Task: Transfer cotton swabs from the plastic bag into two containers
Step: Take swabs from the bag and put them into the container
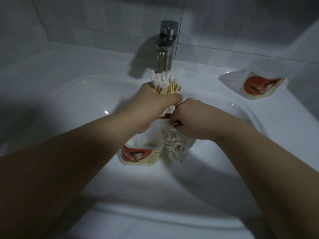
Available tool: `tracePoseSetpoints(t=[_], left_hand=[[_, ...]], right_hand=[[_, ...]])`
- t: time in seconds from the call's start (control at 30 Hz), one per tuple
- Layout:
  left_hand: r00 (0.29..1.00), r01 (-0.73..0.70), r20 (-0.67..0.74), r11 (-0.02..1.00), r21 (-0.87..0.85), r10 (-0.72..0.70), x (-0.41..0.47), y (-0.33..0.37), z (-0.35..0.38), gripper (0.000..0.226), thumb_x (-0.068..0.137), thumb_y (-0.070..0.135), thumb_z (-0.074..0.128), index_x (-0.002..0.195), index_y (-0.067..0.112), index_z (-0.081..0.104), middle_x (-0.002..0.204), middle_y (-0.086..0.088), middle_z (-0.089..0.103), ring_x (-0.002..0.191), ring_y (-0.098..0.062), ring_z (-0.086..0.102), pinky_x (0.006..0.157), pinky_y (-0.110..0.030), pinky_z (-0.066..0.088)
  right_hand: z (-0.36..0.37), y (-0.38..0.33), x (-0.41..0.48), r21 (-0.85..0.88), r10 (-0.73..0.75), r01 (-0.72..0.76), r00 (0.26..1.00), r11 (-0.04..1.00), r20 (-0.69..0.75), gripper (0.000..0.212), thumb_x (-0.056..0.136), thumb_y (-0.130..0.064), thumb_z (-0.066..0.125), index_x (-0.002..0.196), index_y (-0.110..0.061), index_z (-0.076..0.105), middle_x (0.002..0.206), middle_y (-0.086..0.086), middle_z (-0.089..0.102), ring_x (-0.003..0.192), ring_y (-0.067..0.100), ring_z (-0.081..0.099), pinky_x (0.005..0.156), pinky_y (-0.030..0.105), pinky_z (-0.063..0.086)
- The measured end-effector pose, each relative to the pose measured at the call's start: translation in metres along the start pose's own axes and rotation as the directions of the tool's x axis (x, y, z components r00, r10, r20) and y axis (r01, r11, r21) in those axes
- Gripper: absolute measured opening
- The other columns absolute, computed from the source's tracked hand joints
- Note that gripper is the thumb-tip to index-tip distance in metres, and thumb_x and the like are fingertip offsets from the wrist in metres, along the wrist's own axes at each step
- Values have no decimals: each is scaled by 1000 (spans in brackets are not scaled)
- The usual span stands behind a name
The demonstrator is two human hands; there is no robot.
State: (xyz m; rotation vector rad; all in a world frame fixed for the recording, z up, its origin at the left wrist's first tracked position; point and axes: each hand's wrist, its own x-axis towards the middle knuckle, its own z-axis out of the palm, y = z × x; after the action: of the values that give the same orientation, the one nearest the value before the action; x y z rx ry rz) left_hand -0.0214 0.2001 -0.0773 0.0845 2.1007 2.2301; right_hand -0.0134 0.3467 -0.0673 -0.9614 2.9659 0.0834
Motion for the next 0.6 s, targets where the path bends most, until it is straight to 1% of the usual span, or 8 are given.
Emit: tracePoseSetpoints(t=[0.1,0.2,0.23,0.3,0.37,0.43,0.53,0.6], left_hand=[[1000,7,-2,1000,-6,-7,0,0,-1,24,84,2,79,106,11,75,98,-11,79,88,-23,77,71,-42,65],[1000,22,-1,1000,-2,-22,1,2,-1,23,84,4,78,106,12,75,101,-13,77,96,-31,75,75,-52,64],[1000,26,-2,1000,6,-26,1,3,-2,24,84,5,77,106,13,75,100,-13,77,98,-31,75,78,-55,63],[1000,29,-4,999,22,-29,2,4,-4,23,85,7,77,106,14,75,93,-8,76,91,-26,74,80,-55,63],[1000,30,-9,999,29,-30,3,4,-5,23,85,6,76,106,12,73,87,-5,72,83,-21,71,81,-52,63],[999,39,-37,999,32,-37,3,2,-3,24,84,1,73,107,5,72,86,-7,69,79,-20,67,81,-53,62],[994,49,-105,997,53,-43,5,-1,-2,22,82,-1,73,104,0,72,89,-13,70,80,-24,70,80,-54,61],[991,43,-124,999,31,-39,6,-2,-3,18,81,-2,73,98,4,74,93,-15,74,86,-27,74,79,-52,62]], right_hand=[[-2,-1,1,-12,8,-9,1000,1000,-26,20,92,-17,54,92,-16,74,78,2,58,75,25,56,64,32,42],[-7,0,-1,-37,40,-43,997,998,-72,19,93,-18,56,96,-17,74,72,1,54,72,23,51,62,31,38],[-9,1,-2,-34,48,-51,995,998,-90,20,92,-17,56,98,-17,75,73,2,58,73,23,52,63,32,41],[-13,3,-4,-1,78,-78,988,997,-132,23,92,-18,56,101,-18,77,85,4,71,79,24,59,73,35,50],[-16,6,-7,69,117,-105,975,992,-191,22,93,-19,60,105,-21,79,94,2,76,86,23,65,80,33,52],[-20,11,-10,163,155,-115,953,980,-259,17,92,-22,68,104,-23,80,92,-1,77,83,17,67,76,25,49],[-24,20,-15,371,248,-125,919,920,-305,9,88,-28,76,96,-27,80,73,-13,71,64,1,64,61,7,42],[-24,24,-18,521,322,-133,901,843,-290,1,88,-27,77,87,-28,78,61,-11,70,54,1,66,52,6,44]])
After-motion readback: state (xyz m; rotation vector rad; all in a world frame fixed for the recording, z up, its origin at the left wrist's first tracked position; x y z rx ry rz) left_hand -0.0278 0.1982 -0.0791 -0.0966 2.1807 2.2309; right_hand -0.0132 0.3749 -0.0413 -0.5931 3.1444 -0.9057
